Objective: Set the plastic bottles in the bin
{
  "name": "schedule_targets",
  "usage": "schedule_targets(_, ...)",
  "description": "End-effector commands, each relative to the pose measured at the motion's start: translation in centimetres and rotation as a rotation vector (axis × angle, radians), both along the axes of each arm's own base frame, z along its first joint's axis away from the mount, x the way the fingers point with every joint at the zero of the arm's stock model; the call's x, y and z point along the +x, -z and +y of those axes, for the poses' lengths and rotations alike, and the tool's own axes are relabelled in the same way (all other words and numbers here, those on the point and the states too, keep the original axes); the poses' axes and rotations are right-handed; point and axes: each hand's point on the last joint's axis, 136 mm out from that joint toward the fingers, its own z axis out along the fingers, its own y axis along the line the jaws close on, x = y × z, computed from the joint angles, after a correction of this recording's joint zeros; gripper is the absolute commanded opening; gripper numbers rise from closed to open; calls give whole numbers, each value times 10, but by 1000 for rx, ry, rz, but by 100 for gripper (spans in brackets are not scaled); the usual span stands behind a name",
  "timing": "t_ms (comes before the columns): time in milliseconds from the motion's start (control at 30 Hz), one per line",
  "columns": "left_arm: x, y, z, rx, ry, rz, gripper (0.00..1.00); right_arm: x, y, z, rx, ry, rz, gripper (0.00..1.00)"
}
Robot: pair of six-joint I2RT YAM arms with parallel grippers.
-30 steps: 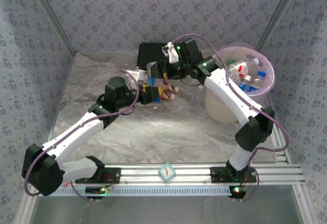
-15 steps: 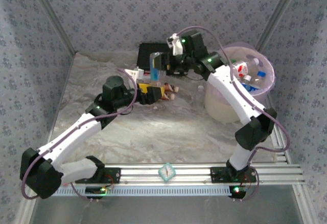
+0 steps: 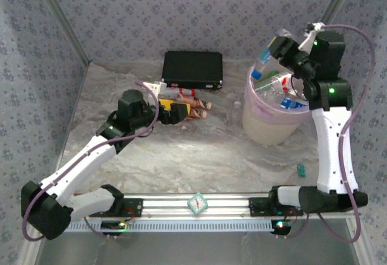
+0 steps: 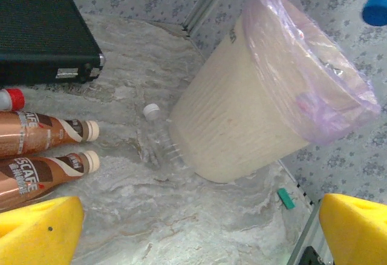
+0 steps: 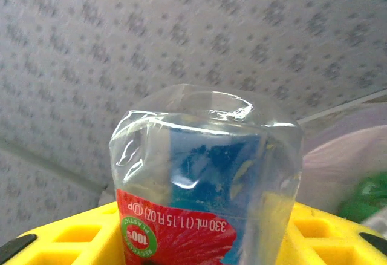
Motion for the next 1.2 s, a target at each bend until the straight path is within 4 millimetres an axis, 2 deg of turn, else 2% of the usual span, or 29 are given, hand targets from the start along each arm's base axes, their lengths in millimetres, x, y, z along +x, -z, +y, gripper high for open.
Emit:
schedule_targets(0,5,-20,-2,-14,7,-38,100,15,39,-33,43,172,120,50)
schedule_targets(67,8,-18,-3,-13,3,-27,100,24,52,-43,66,209,147,49)
schedule_targets(167,9,-12,-1,2,-5,-7,100,39,68,-44,107,216,178,49)
schedule_targets(300,9,-8,3,9,-22,6,100,47,90,-46,102,239,234,50)
schedule_targets(333,9,-8,4,9,-25,5,100,48,97,-47,99,244,248,52)
schedule_targets(400,9,-8,5,7,-29,4,100,46,104,-46,86,240,270,64)
schedule_targets(500,11,-7,5,8,-30,9,100,33,103,-49,30,237,298,82)
schedule_targets(600,11,-4,4,11,-26,18,100,11,88,-58,-78,253,324,85)
schedule_targets(667,12,-3,3,12,-26,20,100,-1,74,-67,-149,276,317,83)
schedule_targets(700,12,-2,3,10,-27,23,100,-1,64,-68,-191,271,285,78)
schedule_targets(800,16,1,0,5,-26,34,100,12,56,-57,-257,204,262,59)
schedule_targets(933,17,3,-2,6,-18,50,100,41,68,-46,-365,149,323,53)
schedule_targets(1033,16,5,0,15,-26,50,100,65,80,-53,-417,161,354,52)
schedule_targets(1167,15,7,5,24,-43,49,100,81,109,-58,-458,133,441,51)
